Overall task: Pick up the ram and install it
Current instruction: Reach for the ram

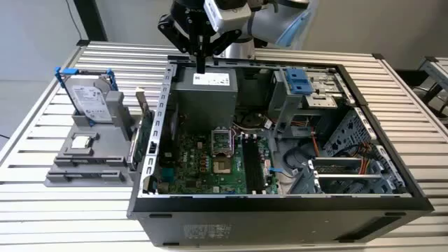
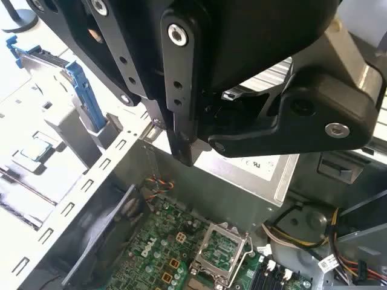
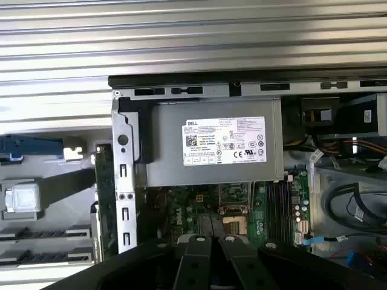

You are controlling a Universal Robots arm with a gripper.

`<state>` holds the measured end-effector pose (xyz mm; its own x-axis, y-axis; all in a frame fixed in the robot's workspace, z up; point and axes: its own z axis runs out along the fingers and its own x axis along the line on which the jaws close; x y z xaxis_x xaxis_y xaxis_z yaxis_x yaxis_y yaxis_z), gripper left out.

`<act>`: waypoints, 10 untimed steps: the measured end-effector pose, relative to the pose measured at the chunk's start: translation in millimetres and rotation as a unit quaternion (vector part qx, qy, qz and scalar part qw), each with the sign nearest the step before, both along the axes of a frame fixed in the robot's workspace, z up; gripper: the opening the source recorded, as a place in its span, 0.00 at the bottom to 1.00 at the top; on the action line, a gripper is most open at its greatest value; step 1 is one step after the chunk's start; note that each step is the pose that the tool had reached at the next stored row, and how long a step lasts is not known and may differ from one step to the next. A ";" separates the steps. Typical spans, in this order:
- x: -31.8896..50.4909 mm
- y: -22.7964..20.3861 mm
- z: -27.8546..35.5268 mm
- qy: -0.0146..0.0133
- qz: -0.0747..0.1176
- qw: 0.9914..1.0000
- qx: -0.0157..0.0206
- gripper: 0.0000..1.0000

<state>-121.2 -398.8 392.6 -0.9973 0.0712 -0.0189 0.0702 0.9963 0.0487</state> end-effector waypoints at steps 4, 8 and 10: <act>0.0 0.0 0.0 0.000 0.000 1.000 0.000 0.00; -0.2 0.0 0.0 0.000 0.000 1.000 0.000 0.00; -0.8 0.0 0.0 0.000 0.000 1.000 0.000 0.00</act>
